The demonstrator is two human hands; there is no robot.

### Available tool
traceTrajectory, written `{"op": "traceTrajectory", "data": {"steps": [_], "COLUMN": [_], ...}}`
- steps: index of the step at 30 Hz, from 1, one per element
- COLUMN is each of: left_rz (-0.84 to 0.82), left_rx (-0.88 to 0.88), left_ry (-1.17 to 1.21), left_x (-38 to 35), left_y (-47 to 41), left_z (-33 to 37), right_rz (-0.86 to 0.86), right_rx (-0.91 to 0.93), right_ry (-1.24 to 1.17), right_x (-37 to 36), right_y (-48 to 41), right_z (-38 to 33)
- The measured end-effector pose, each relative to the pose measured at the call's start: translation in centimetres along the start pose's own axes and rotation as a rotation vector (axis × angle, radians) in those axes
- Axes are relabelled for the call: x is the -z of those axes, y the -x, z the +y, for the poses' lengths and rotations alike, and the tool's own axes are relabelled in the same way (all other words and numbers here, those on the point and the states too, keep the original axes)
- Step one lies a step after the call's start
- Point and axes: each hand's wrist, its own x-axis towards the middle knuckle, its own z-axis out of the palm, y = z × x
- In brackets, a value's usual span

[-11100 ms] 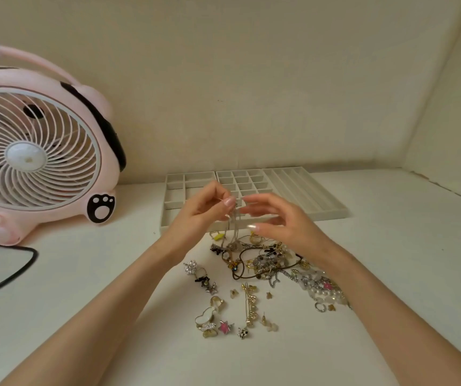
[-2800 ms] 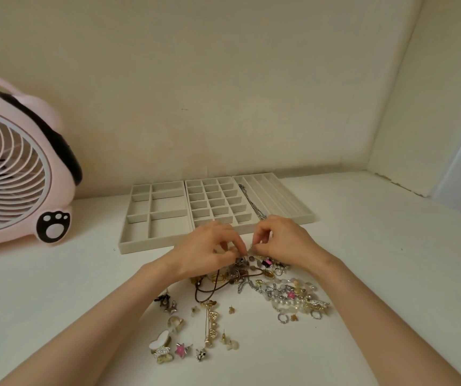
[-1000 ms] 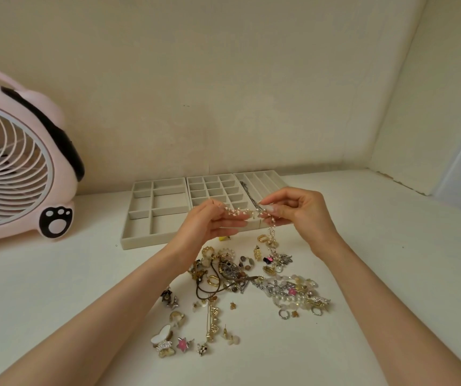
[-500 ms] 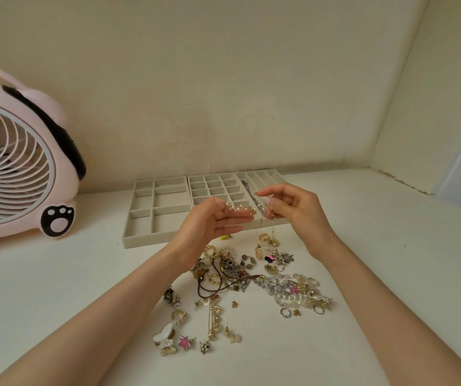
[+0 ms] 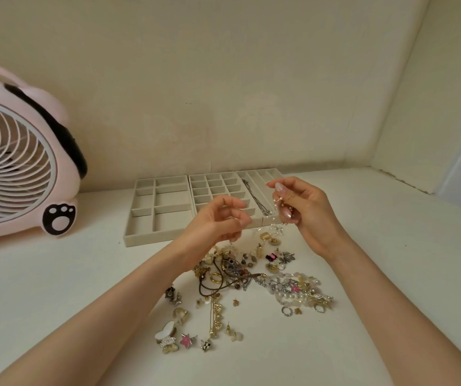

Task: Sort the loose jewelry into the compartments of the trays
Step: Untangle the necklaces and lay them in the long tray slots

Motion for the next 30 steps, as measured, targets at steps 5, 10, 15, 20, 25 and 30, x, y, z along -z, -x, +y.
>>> {"op": "traceTrajectory", "data": {"steps": [5,10,15,20,25,30], "left_rz": [0.071,0.149,0.191,0.215,0.170,-0.006], "left_rx": [-0.083,-0.304,-0.356,-0.283,-0.146,-0.109], "left_ry": [-0.421,-0.921,-0.960,-0.798,-0.357,-0.638], "left_x": [0.1,0.7,1.1,1.7,2.1,3.0], "left_y": [0.1,-0.1,-0.2,-0.4,0.1,0.3], "left_z": [-0.5,-0.9,-0.4,0.1,1.4,2.6], "right_rz": [0.031,0.072,0.083,0.072,0.013,-0.120], "right_rx": [0.009,0.013,-0.017,-0.033,-0.019,0.026], "right_ry": [-0.098,-0.109,-0.112,-0.034,0.037,0.041], "right_x": [0.4,0.8,1.1,1.4,1.5,1.5], "right_y": [-0.1,-0.2,-0.3,-0.3,0.0,0.1], "right_z": [-0.3,-0.4,-0.3,-0.4,-0.6,-0.8]}}
